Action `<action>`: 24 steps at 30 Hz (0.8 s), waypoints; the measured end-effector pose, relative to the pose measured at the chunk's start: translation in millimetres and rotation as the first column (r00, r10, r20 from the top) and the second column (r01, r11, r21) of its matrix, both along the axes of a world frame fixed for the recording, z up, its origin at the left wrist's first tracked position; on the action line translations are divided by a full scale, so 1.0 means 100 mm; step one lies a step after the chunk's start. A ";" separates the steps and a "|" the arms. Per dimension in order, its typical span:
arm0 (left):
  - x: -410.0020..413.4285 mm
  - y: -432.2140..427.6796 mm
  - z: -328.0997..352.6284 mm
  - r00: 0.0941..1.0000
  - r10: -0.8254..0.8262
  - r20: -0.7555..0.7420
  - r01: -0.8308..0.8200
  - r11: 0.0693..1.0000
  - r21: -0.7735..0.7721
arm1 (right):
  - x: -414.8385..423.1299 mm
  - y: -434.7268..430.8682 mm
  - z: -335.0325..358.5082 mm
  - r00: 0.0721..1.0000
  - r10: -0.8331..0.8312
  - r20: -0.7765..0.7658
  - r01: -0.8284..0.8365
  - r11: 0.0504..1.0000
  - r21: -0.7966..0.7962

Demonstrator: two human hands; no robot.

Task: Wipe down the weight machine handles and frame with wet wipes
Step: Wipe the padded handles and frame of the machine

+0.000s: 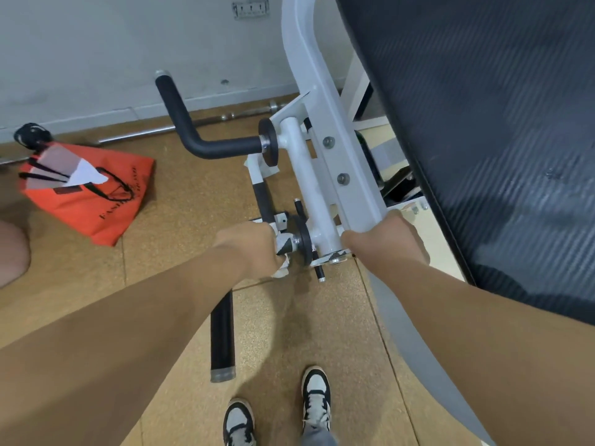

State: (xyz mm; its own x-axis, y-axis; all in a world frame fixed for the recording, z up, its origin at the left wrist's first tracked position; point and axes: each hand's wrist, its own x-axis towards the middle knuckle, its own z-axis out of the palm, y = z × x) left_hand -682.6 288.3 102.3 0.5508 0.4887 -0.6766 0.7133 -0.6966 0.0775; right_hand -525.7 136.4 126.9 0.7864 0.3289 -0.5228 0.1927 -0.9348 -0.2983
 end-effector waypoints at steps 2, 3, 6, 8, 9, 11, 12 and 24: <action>-0.15 -0.01 0.03 0.999 0.051 0.010 -0.051 0.997 0.058 | 0.00 0.01 -0.01 1.000 0.001 0.003 -0.001 1.000 0.016; -0.22 -0.03 0.04 0.996 0.084 0.021 -0.085 0.993 0.087 | 0.00 0.00 -0.02 1.000 -0.003 0.009 0.003 1.000 0.024; -0.44 -0.08 0.09 0.894 0.434 0.115 -0.436 0.900 -0.009 | 0.01 -0.01 -0.03 1.000 -0.009 0.005 0.008 0.999 0.050; -0.56 -0.17 0.12 0.659 0.740 0.135 -0.710 0.671 -0.216 | 0.01 -0.03 -0.05 1.000 -0.014 0.005 0.013 0.997 0.083; -0.59 -0.23 0.14 0.534 0.838 0.110 -0.787 0.541 -0.298 | 0.01 -0.03 -0.05 1.000 -0.016 0.010 0.015 0.996 0.093; -0.65 -0.36 0.14 0.354 0.933 0.067 -0.851 0.351 -0.392 | 0.01 -0.04 -0.05 1.000 -0.012 0.014 0.011 0.995 0.097; -0.69 -0.44 0.14 0.291 0.955 0.054 -0.863 0.286 -0.416 | 0.00 -0.05 -0.05 1.000 -0.008 0.013 0.007 0.995 0.100; -1.17 -1.31 0.12 0.270 0.951 0.149 -0.919 0.300 -0.256 | 0.03 -0.11 -0.09 0.999 -0.002 -0.037 0.008 0.987 0.158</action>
